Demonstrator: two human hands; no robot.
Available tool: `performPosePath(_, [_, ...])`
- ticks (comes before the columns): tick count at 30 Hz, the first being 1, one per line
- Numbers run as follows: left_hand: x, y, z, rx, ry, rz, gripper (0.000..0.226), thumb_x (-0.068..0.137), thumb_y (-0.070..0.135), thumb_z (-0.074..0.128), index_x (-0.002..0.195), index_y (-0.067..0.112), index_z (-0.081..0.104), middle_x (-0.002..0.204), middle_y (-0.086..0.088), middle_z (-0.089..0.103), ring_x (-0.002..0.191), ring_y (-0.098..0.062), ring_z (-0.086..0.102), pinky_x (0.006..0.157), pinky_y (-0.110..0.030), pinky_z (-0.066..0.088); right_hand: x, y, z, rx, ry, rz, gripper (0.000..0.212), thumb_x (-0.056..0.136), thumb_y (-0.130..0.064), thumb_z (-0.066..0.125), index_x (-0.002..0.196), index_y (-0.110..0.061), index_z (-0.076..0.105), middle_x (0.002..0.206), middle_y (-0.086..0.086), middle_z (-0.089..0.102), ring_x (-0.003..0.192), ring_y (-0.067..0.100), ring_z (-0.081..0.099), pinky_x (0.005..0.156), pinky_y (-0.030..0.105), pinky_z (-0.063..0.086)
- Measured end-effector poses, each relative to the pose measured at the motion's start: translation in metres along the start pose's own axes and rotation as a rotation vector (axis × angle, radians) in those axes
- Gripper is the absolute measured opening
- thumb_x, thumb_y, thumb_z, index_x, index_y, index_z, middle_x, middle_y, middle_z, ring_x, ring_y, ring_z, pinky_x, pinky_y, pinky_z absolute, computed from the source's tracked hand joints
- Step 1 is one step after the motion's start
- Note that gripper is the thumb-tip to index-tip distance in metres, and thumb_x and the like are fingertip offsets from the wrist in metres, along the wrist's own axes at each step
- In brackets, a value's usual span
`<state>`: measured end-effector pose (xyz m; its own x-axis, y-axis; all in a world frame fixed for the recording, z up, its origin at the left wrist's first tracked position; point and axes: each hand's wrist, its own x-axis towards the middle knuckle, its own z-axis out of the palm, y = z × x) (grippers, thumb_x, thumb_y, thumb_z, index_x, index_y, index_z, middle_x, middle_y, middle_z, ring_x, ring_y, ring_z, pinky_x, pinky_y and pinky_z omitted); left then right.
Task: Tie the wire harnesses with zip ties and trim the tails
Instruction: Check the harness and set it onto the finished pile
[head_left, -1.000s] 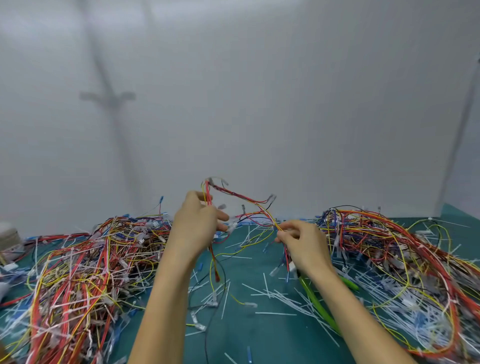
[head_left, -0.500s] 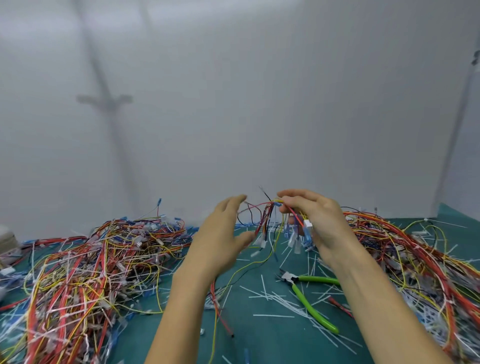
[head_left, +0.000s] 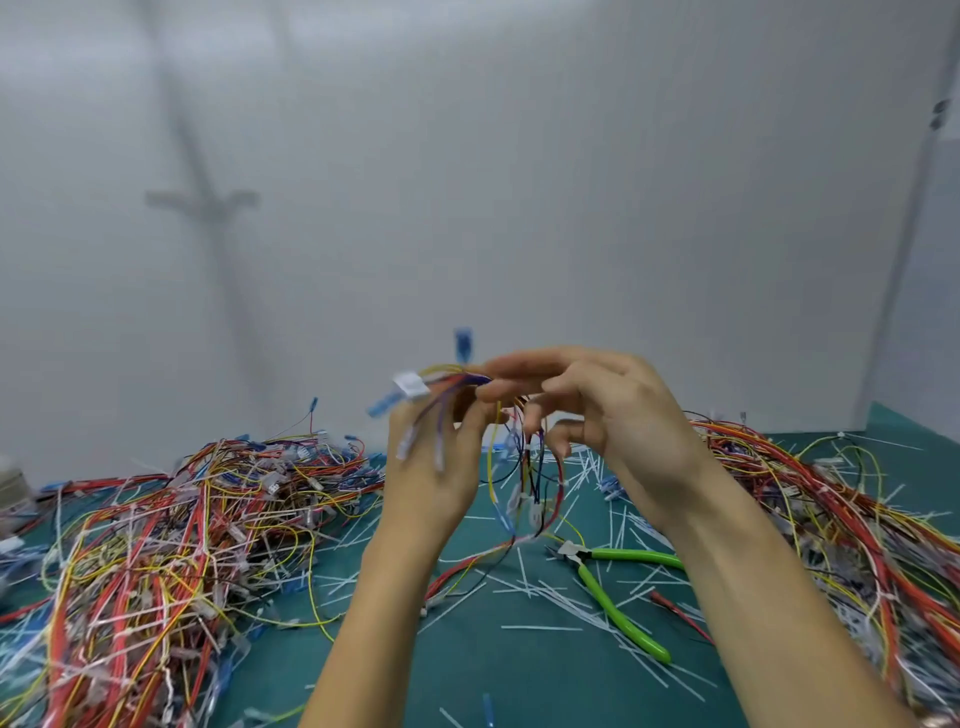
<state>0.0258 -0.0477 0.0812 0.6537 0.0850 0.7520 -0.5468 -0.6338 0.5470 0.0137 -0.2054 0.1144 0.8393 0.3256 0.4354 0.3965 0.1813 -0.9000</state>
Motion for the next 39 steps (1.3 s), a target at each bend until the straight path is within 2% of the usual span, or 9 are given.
performPosePath(3, [0.006,0.003,-0.004,-0.343,-0.033,-0.2,0.01,0.095,0.018,0.062,0.088,0.019,0.069,0.08,0.004,0.073,0.081,-0.012,0.07,0.082,-0.032,0.055,0.001,0.0,-0.002,-0.148,0.207,-0.069,0.035,0.089,0.006,0.048,0.1,-0.013,0.075,0.091,0.001,0.077,0.07,0.003,0.061,0.054,0.015,0.043])
performPosePath(7, [0.01,0.015,-0.013,-0.675,-0.042,-0.303,0.005,0.089,0.015,0.066,0.086,0.015,0.07,0.073,0.008,0.073,0.064,-0.002,0.066,0.063,-0.013,0.052,0.001,0.0,-0.005,-0.443,0.159,0.0,0.017,0.094,-0.016,0.063,0.104,-0.023,0.075,0.092,-0.007,0.076,0.079,-0.003,0.065,0.065,0.007,0.045])
performPosePath(10, [0.008,0.018,-0.018,-0.664,-0.1,-0.325,0.014,0.08,0.029,0.068,0.086,0.016,0.072,0.072,0.009,0.072,0.065,-0.002,0.061,0.063,-0.013,0.05,-0.002,-0.003,0.001,-0.407,0.056,0.01,0.011,0.092,-0.016,0.066,0.096,-0.017,0.076,0.077,-0.003,0.074,0.062,0.003,0.062,0.054,0.009,0.044])
performPosePath(14, [0.005,0.022,-0.027,-0.641,-0.201,-0.288,0.017,0.088,0.025,0.065,0.095,0.013,0.074,0.08,0.006,0.071,0.07,-0.005,0.058,0.064,-0.014,0.048,-0.005,-0.008,0.003,-0.384,0.064,-0.021,0.007,0.089,-0.016,0.07,0.086,-0.017,0.076,0.069,-0.001,0.073,0.054,0.008,0.06,0.051,0.013,0.044])
performPosePath(18, [0.009,0.024,-0.039,-0.648,-0.288,-0.328,0.018,0.082,0.026,0.066,0.092,0.021,0.079,0.069,-0.003,0.057,0.059,-0.012,0.035,0.054,-0.018,0.036,-0.01,-0.017,0.003,-0.288,0.075,-0.012,0.011,0.086,-0.009,0.072,0.078,-0.016,0.075,0.068,0.003,0.074,0.05,0.003,0.06,0.045,0.008,0.041])
performPosePath(26, [0.011,0.01,-0.066,-0.525,-0.33,-0.436,0.016,0.088,0.015,0.066,0.076,0.009,0.075,0.069,-0.001,0.069,0.067,-0.011,0.065,0.068,-0.022,0.06,-0.011,-0.022,-0.001,-0.259,0.18,-0.055,0.011,0.084,-0.007,0.073,0.077,-0.016,0.076,0.067,0.006,0.075,0.051,0.002,0.063,0.044,0.01,0.042])
performPosePath(32, [0.011,0.014,-0.071,-0.765,-0.278,-0.507,0.02,0.066,0.023,0.071,0.079,0.013,0.081,0.074,-0.005,0.072,0.062,-0.01,0.066,0.057,-0.014,0.054,-0.011,-0.022,-0.006,-0.2,0.267,-0.049,0.008,0.082,-0.009,0.075,0.076,-0.014,0.075,0.066,0.004,0.074,0.048,0.007,0.062,0.042,0.011,0.042])
performPosePath(36, [0.014,0.015,-0.07,-0.835,-0.211,-0.517,0.017,0.066,0.015,0.068,0.076,0.015,0.081,0.076,-0.006,0.074,0.067,-0.009,0.07,0.059,-0.011,0.054,-0.011,-0.021,-0.007,-0.221,0.324,-0.042,0.009,0.081,-0.018,0.077,0.071,-0.019,0.077,0.069,0.003,0.075,0.05,0.014,0.066,0.04,0.015,0.041])
performPosePath(39, [0.013,0.016,-0.06,-0.754,-0.251,-0.573,0.026,0.084,0.03,0.061,0.077,0.014,0.081,0.08,-0.009,0.076,0.071,-0.015,0.073,0.06,-0.016,0.056,-0.011,-0.021,-0.002,-0.192,0.368,-0.055,0.008,0.08,-0.021,0.078,0.073,-0.024,0.079,0.07,0.003,0.076,0.052,0.018,0.069,0.039,0.017,0.04])
